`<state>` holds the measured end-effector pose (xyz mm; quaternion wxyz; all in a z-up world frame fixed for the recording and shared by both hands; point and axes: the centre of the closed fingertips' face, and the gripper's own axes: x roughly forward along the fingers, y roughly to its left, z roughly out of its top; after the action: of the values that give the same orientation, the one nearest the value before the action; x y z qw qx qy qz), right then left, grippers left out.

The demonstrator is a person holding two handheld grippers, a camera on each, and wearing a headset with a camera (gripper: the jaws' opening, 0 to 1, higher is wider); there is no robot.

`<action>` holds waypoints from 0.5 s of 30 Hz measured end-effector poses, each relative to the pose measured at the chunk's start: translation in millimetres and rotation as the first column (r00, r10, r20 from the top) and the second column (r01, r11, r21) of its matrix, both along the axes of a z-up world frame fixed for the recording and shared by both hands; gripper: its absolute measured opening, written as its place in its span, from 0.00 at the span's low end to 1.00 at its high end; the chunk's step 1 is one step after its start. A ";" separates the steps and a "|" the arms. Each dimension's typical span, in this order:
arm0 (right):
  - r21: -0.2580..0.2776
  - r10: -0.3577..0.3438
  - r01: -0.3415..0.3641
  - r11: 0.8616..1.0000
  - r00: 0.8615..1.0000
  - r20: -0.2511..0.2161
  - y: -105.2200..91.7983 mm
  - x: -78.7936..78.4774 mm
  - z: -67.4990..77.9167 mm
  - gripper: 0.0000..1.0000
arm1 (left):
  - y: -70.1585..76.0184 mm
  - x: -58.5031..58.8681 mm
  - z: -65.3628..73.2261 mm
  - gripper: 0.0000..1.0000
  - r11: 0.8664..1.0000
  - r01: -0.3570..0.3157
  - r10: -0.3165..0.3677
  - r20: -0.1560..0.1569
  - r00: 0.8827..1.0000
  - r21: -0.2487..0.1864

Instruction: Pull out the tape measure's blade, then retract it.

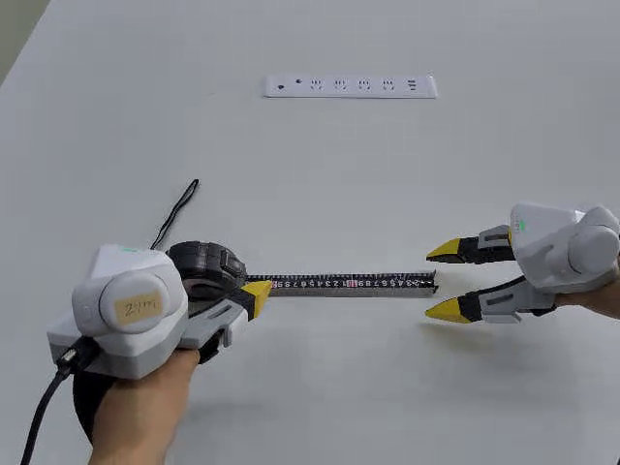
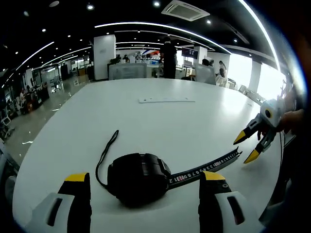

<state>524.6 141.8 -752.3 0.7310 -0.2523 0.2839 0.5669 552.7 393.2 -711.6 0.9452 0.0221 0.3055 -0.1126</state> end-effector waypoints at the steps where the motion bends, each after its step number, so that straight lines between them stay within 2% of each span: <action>1: -0.005 0.007 -0.007 1.000 1.000 0.000 -0.1 0.6 -1.3 0.38 | 0.4 1.3 -0.9 0.89 1.000 -0.006 0.006 0.001 1.000 0.001; 15: -0.028 0.035 -0.035 0.999 0.999 -0.020 -2.0 5.4 -11.3 0.24 | 1.3 14.6 -17.7 0.79 0.998 -0.062 0.062 -0.026 0.998 -0.014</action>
<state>530.0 139.9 -763.6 0.7145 -0.2618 0.2945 0.5781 567.4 394.6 -729.3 0.9445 0.0044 0.3172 -0.0857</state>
